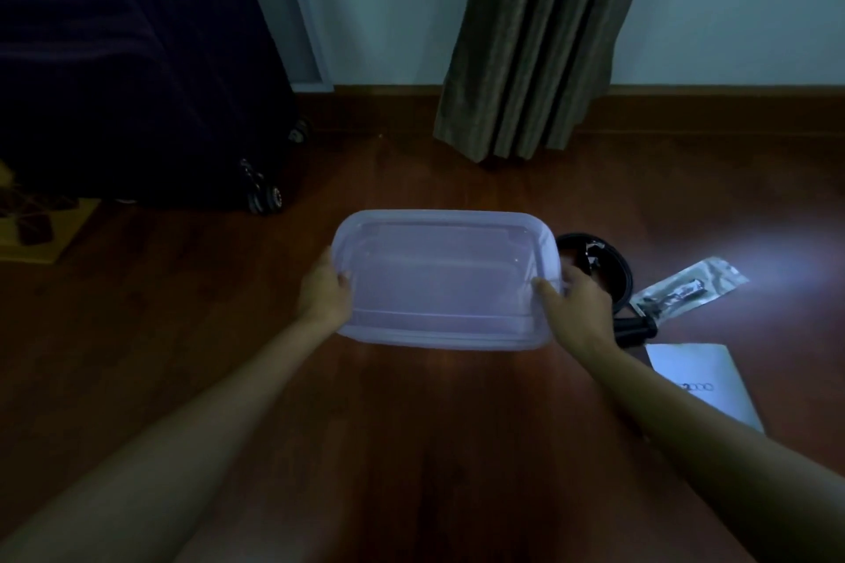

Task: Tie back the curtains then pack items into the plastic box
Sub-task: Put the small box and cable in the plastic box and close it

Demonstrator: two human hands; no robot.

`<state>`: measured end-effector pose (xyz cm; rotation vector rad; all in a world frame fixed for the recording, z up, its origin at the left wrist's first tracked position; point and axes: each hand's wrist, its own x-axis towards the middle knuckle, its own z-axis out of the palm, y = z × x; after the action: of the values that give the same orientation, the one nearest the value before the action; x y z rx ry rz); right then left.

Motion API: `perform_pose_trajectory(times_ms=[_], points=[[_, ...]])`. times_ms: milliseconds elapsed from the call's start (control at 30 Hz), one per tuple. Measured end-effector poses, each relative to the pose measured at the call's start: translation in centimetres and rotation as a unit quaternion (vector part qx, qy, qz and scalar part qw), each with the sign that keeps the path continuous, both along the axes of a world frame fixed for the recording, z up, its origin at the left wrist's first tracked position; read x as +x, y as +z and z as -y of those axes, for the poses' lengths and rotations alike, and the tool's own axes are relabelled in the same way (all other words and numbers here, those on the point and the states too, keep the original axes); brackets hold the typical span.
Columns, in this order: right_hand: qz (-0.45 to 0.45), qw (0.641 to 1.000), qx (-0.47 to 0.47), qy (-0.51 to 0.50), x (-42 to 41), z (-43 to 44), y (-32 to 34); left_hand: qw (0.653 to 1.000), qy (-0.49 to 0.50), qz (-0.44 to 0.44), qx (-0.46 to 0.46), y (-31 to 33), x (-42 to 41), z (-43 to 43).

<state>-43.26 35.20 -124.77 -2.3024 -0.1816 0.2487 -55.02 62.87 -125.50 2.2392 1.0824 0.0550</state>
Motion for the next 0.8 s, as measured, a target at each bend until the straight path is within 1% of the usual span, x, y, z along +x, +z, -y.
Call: perform_pose_trajectory(times_ms=[167, 267, 333, 433, 533, 667, 800], points=[[0.026, 0.999, -0.032, -0.005, 0.0, 0.2, -0.8, 0.999, 0.024, -0.015, 0.022, 0.1, 0.2, 0.9], [0.049, 0.999, -0.018, -0.010, 0.4, -0.3, -0.3, 0.999, 0.036, -0.007, 0.023, 0.4, 0.2, 0.9], [0.070, 0.997, -0.005, -0.011, 0.6, -1.0, 0.8, 0.999, 0.043, 0.018, 0.023, 0.8, 0.0, 0.6], [0.092, 0.996, 0.005, 0.006, 1.1, -3.1, 2.9, 0.994, 0.065, 0.087, 0.029, 2.2, -1.0, -0.7], [0.109, 0.992, 0.010, 0.064, 1.2, -7.1, 4.6, 0.983, 0.118, 0.132, 0.050, 3.8, -3.7, -3.1], [0.124, 0.981, -0.001, 0.151, -1.2, -15.5, 6.2, 0.972, 0.193, 0.122, 0.054, 3.7, -10.2, -7.6], [0.128, 0.958, 0.004, 0.257, -5.4, -23.3, 6.2, 0.955, 0.282, 0.084, 0.043, 2.2, -18.0, -11.4]])
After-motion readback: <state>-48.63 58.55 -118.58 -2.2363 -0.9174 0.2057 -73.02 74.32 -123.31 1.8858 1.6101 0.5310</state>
